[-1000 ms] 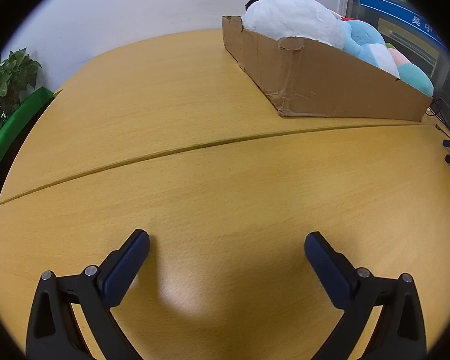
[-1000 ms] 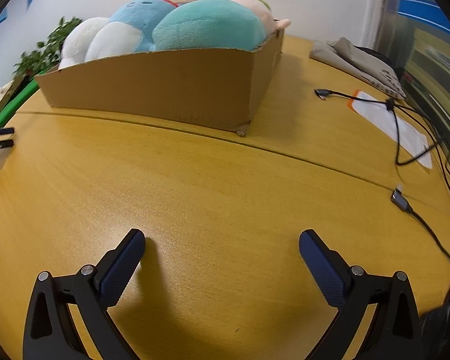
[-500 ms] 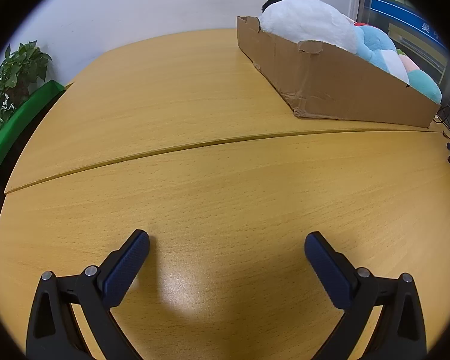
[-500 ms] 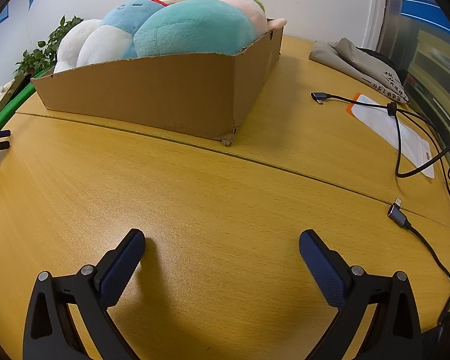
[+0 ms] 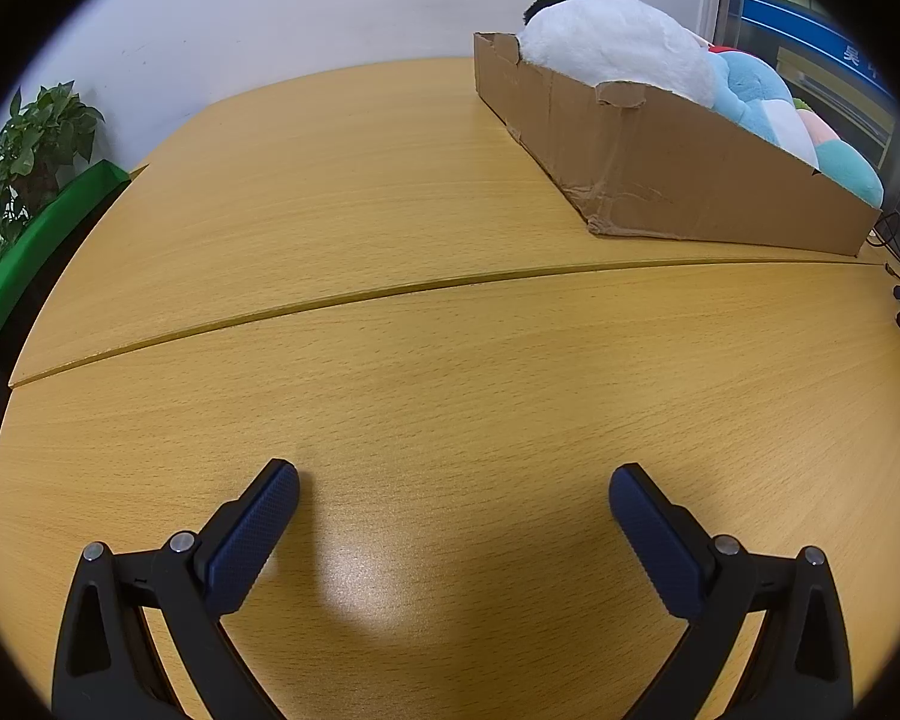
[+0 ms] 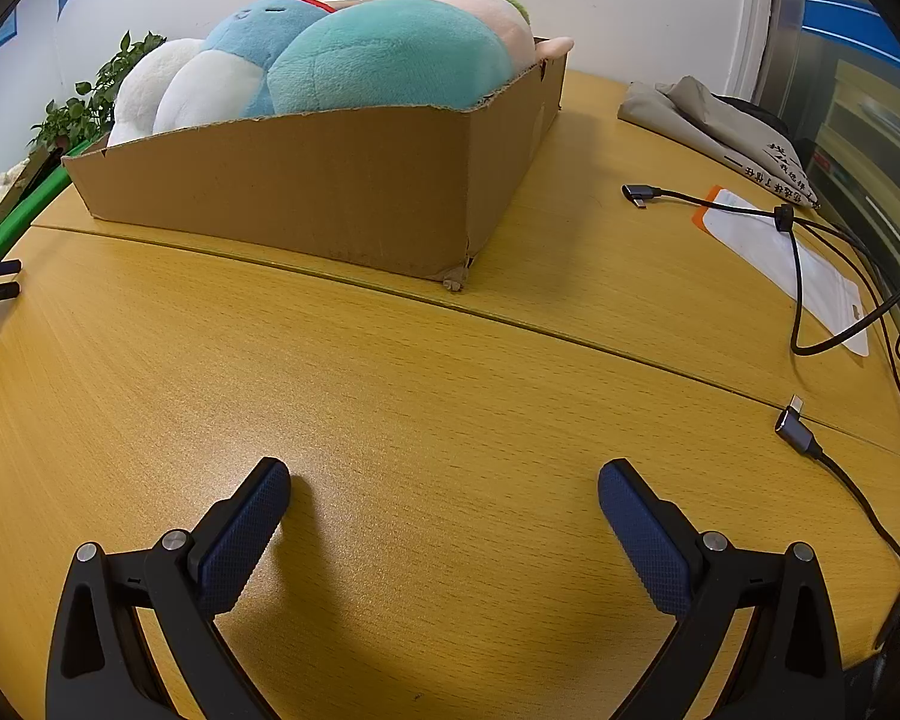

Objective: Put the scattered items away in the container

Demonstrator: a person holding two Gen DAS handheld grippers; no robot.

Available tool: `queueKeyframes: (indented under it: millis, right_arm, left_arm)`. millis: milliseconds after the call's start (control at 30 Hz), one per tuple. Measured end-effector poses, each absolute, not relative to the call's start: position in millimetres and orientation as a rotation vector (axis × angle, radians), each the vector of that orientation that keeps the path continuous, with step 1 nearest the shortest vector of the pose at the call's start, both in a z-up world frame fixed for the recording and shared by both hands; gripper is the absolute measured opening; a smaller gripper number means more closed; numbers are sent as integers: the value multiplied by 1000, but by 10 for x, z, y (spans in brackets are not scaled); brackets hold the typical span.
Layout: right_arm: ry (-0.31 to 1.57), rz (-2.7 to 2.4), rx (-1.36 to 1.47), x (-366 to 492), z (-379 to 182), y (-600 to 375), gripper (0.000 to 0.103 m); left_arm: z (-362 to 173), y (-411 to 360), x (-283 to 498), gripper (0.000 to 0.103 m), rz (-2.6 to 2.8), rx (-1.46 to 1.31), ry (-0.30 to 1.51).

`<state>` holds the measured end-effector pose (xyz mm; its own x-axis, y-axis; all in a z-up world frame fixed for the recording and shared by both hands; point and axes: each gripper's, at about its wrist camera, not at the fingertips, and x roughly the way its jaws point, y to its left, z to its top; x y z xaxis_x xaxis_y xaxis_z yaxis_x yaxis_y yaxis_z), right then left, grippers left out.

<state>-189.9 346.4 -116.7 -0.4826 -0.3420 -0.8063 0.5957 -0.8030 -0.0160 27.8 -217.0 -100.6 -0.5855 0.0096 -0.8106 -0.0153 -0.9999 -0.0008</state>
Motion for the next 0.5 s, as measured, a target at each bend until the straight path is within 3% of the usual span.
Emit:
queueKeyframes:
  millis: [500]
  right_arm:
    - [399,-2278,1147,-1902,-1168,3469,103]
  left_arm:
    - [-998,-2155,275,103,2790,-1426,8]
